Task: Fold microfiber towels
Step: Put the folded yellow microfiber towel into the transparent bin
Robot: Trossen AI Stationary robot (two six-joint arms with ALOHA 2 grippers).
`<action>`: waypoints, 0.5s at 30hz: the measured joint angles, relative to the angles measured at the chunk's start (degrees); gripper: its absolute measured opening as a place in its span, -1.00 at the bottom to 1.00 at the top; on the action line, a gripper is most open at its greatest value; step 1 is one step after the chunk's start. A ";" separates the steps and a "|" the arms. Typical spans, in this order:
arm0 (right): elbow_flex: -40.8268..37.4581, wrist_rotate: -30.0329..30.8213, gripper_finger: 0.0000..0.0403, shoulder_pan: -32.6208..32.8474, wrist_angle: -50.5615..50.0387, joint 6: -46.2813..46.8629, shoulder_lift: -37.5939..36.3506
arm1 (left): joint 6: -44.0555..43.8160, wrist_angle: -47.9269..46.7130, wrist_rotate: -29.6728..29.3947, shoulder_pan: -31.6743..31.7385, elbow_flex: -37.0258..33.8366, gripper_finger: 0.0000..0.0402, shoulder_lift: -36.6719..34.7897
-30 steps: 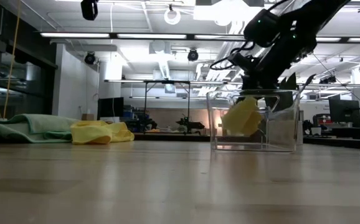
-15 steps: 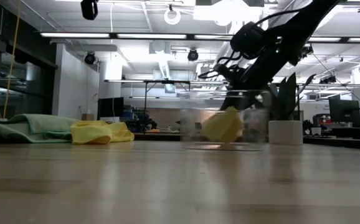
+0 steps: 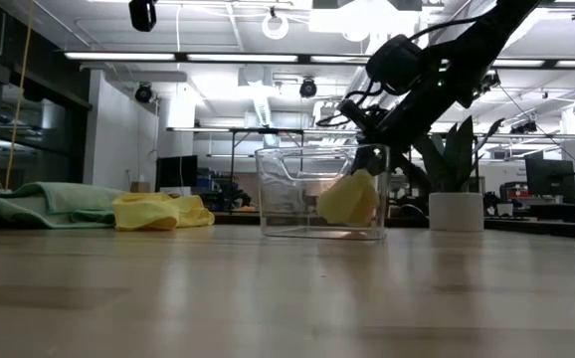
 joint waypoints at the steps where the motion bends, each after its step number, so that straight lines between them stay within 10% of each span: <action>1: 0.01 -0.05 -1.00 0.00 -1.65 -0.01 -0.34 | 0.02 0.02 0.00 0.00 -0.02 -0.02 0.00; 15: -0.03 1.76 -1.00 -0.82 -28.23 -5.76 -13.33 | 0.02 0.39 0.00 -0.02 -0.02 -0.02 0.00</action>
